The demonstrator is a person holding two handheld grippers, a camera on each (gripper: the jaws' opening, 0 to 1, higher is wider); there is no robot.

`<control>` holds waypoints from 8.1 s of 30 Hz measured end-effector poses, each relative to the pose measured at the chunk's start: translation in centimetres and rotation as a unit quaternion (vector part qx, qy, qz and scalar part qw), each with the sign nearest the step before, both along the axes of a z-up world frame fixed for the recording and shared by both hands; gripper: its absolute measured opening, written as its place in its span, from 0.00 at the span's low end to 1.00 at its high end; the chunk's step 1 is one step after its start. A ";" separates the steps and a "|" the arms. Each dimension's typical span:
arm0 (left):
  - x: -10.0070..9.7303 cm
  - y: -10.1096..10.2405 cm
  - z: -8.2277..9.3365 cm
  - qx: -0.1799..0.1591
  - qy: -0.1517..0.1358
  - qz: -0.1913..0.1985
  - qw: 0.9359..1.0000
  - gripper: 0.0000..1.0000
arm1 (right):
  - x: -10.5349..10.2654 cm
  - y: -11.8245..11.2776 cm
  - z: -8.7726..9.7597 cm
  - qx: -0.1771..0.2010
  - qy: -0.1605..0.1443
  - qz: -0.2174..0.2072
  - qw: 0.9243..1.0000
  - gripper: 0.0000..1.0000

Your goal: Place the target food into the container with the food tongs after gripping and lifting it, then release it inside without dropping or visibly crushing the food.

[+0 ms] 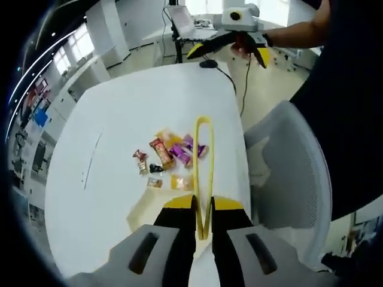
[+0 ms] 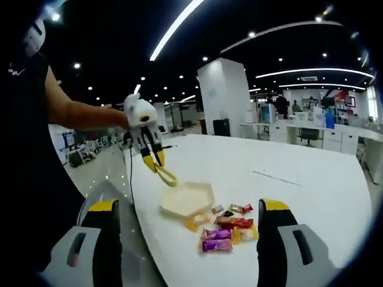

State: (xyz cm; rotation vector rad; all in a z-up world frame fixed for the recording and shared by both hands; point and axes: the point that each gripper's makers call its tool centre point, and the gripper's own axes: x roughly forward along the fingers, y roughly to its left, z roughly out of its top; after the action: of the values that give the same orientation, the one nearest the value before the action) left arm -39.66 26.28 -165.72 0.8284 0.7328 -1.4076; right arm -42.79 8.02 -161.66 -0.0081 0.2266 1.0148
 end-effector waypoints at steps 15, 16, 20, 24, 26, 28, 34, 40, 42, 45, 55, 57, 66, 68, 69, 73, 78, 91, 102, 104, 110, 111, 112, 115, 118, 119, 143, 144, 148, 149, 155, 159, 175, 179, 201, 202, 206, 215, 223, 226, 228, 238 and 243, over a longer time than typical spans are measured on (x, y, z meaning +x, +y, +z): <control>-0.9 -3.5 6.1 -0.043 -0.007 -0.025 0.999 0.03 | 0.7 5.6 4.7 0.041 -0.030 0.086 0.995 0.75; -1.2 -3.9 6.5 -0.050 -0.004 -0.027 0.998 0.03 | 0.8 6.1 5.1 0.048 -0.030 0.092 0.994 0.75; -1.9 -4.8 7.8 -0.067 -0.003 -0.036 0.997 0.04 | 0.9 7.8 5.9 0.073 -0.018 0.110 0.991 0.66; -2.4 -5.2 8.4 -0.067 -0.003 -0.045 0.997 0.03 | 0.5 9.6 6.4 0.076 -0.021 0.137 0.987 0.62; -2.8 -5.3 8.8 -0.070 0.000 -0.048 0.996 0.03 | 0.1 10.3 6.6 0.072 -0.025 0.150 0.986 0.58; -3.5 -6.1 9.7 -0.104 0.029 -0.045 0.993 0.03 | -0.1 10.9 6.8 0.071 -0.027 0.158 0.985 0.54; -3.6 -6.5 11.4 -0.135 0.036 -0.034 0.990 0.03 | -0.4 11.9 8.0 0.100 -0.026 0.168 0.980 0.49; -3.8 -6.4 11.5 -0.134 0.038 -0.027 0.990 0.03 | -0.8 12.2 9.0 0.129 -0.017 0.179 0.975 0.36; -4.0 -6.3 11.4 -0.135 0.041 -0.024 0.990 0.03 | -0.9 12.2 9.2 0.130 -0.020 0.180 0.975 0.32; -4.2 -6.1 11.3 -0.134 0.043 -0.023 0.990 0.03 | -1.1 12.3 9.5 0.134 -0.021 0.184 0.974 0.22; -3.9 -4.8 11.4 -0.138 0.047 -0.019 0.989 0.03 | -0.5 13.4 9.3 0.123 -0.010 0.174 0.977 0.20; -3.9 -4.4 11.6 -0.139 0.051 -0.017 0.989 0.03 | -0.3 13.8 9.1 0.123 0.003 0.173 0.977 0.20; -3.8 -2.0 12.0 -0.140 0.060 -0.029 0.988 0.03 | -0.5 16.9 9.9 0.100 -0.023 0.180 0.978 0.20; -3.9 -1.7 12.4 -0.147 0.065 -0.031 0.986 0.03 | -0.6 17.6 9.8 0.093 -0.025 0.180 0.979 0.20; -3.9 -1.3 12.3 -0.141 0.059 -0.037 0.988 0.03 | -0.7 18.2 9.9 0.088 -0.027 0.182 0.979 0.20; -4.0 -0.2 12.8 -0.148 0.063 -0.039 0.986 0.05 | -0.3 19.1 10.9 0.107 -0.015 0.170 0.980 0.19; -4.1 1.0 13.3 -0.177 0.040 -0.059 0.982 0.15 | -0.6 20.5 11.3 0.088 -0.009 0.167 0.982 0.20; -2.8 4.9 12.5 -0.228 0.011 -0.022 0.973 0.30 | -0.1 22.6 12.0 0.101 -0.011 0.140 0.985 0.21; -4.1 6.5 13.0 -0.248 0.008 -0.038 0.968 0.06 | -1.0 24.2 12.5 0.116 -0.036 0.141 0.983 0.20; -4.3 6.9 13.2 -0.252 0.003 -0.039 0.967 0.02 | -1.2 24.7 12.7 0.109 -0.043 0.148 0.982 0.20; -4.7 7.1 14.1 -0.261 0.002 -0.042 0.964 0.00 | -1.3 26.2 13.1 0.104 -0.044 0.159 0.981 0.30; -4.8 7.1 14.1 -0.260 0.003 -0.044 0.965 0.00 | -1.4 26.4 13.2 0.105 -0.042 0.161 0.980 0.30; -4.7 7.1 14.2 -0.262 0.001 -0.044 0.964 0.00 | -1.4 26.6 13.1 0.104 -0.037 0.165 0.980 0.31; -4.7 7.1 14.8 -0.271 0.005 -0.039 0.962 0.00 | -1.5 26.9 12.7 0.096 -0.029 0.167 0.981 0.36; -4.7 7.1 14.6 -0.266 0.005 -0.039 0.963 0.00 | -1.7 27.0 12.7 0.095 -0.026 0.173 0.980 0.31; -4.7 7.1 14.6 -0.267 0.006 -0.038 0.963 0.00 | -1.7 27.0 12.7 0.095 -0.026 0.172 0.980 0.31; -5.4 6.3 15.5 -0.277 -0.021 -0.044 0.960 0.08 | -1.7 26.6 13.7 0.121 -0.010 0.176 0.977 0.18; -5.7 6.3 15.6 -0.285 -0.011 -0.044 0.957 0.09 | -1.8 26.7 13.8 0.118 -0.012 0.179 0.977 0.18; -5.7 6.5 16.0 -0.308 -0.002 -0.035 0.951 0.14 | -1.7 26.7 14.1 0.118 -0.020 0.177 0.977 0.19; -5.7 6.5 16.1 -0.311 -0.003 -0.033 0.950 0.15 | -1.7 26.7 14.1 0.119 -0.021 0.177 0.977 0.19; -5.4 7.0 16.3 -0.326 -0.006 -0.014 0.945 0.15 | -2.1 27.0 14.4 0.128 -0.027 0.181 0.975 0.21; -5.1 8.0 16.0 -0.323 -0.003 0.002 0.946 0.14 | -1.9 26.5 14.5 0.128 -0.029 0.174 0.976 0.21; -5.6 7.6 16.3 -0.327 0.009 0.005 0.945 0.00 | -2.8 26.6 15.1 0.123 -0.070 0.191 0.971 0.19; -5.4 7.5 17.0 -0.345 0.009 0.005 0.938 0.00 | -2.7 26.3 15.3 0.132 -0.059 0.193 0.970 0.20; -5.1 7.5 18.2 -0.401 0.026 0.030 0.915 0.00 | -1.8 25.5 15.7 0.154 -0.034 0.173 0.972 0.21; -5.1 7.4 18.2 -0.399 0.029 0.028 0.916 0.00 | -1.8 25.4 15.6 0.153 -0.035 0.173 0.972 0.21; -5.4 7.0 18.3 -0.401 0.032 0.024 0.915 0.00 | -2.1 25.7 15.6 0.150 -0.031 0.181 0.972 0.23; -5.4 6.9 18.0 -0.395 0.037 0.020 0.918 0.00 | -2.3 25.7 15.3 0.138 -0.028 0.187 0.972 0.20; -5.4 6.8 17.6 -0.390 0.045 0.017 0.919 0.00 | -2.4 25.7 15.0 0.123 -0.029 0.193 0.973 0.18; -5.3 6.8 17.6 -0.390 0.046 0.021 0.920 0.00 | -2.3 25.6 14.8 0.126 -0.038 0.189 0.973 0.18; -5.3 6.7 17.5 -0.389 0.045 0.021 0.920 0.00 | -2.4 25.5 14.8 0.127 -0.043 0.187 0.973 0.18; -4.7 6.6 17.3 -0.391 0.025 0.031 0.920 0.00 | -1.7 25.5 14.7 0.116 -0.034 0.181 0.976 0.17; -4.1 6.5 17.5 -0.399 0.014 0.045 0.916 0.05 | -1.0 25.2 14.8 0.114 -0.037 0.171 0.978 0.18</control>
State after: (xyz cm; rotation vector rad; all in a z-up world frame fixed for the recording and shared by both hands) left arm -43.79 32.83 -148.25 0.1271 0.1582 -1.4604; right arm -43.83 33.25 -146.87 0.1265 0.0383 1.3761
